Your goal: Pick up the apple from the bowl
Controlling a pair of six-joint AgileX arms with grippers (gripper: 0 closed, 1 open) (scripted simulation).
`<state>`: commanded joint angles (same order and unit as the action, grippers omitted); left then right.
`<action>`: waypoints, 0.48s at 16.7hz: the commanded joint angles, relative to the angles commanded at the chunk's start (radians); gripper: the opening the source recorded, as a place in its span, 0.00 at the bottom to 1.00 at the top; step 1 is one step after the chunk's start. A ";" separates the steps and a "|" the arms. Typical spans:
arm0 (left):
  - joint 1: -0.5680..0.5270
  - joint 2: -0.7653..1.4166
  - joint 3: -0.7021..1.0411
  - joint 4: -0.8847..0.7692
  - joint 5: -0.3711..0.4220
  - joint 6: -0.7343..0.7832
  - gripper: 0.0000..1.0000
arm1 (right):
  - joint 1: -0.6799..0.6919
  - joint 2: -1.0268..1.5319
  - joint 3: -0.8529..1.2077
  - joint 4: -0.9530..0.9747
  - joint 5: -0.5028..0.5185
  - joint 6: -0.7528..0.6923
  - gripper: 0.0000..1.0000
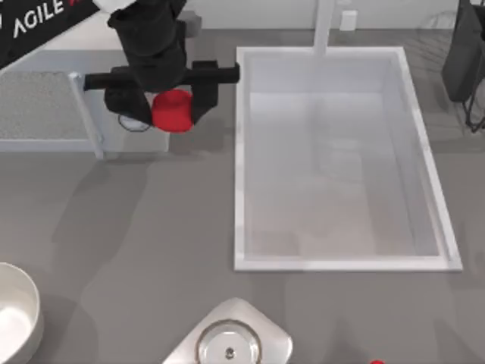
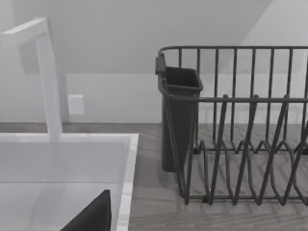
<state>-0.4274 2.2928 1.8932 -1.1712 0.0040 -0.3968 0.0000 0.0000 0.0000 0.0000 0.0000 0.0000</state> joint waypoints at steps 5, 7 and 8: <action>0.000 0.000 0.000 0.000 0.000 0.000 0.53 | 0.000 0.000 0.000 0.000 0.000 0.000 1.00; 0.000 0.000 0.000 0.000 0.000 0.000 0.68 | 0.000 0.000 0.000 0.000 0.000 0.000 1.00; 0.000 0.000 0.000 0.000 0.000 0.000 0.75 | 0.000 0.000 0.000 0.000 0.000 0.000 1.00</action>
<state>-0.4274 2.2928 1.8932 -1.1712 0.0040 -0.3968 0.0000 0.0000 0.0000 0.0000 0.0000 0.0000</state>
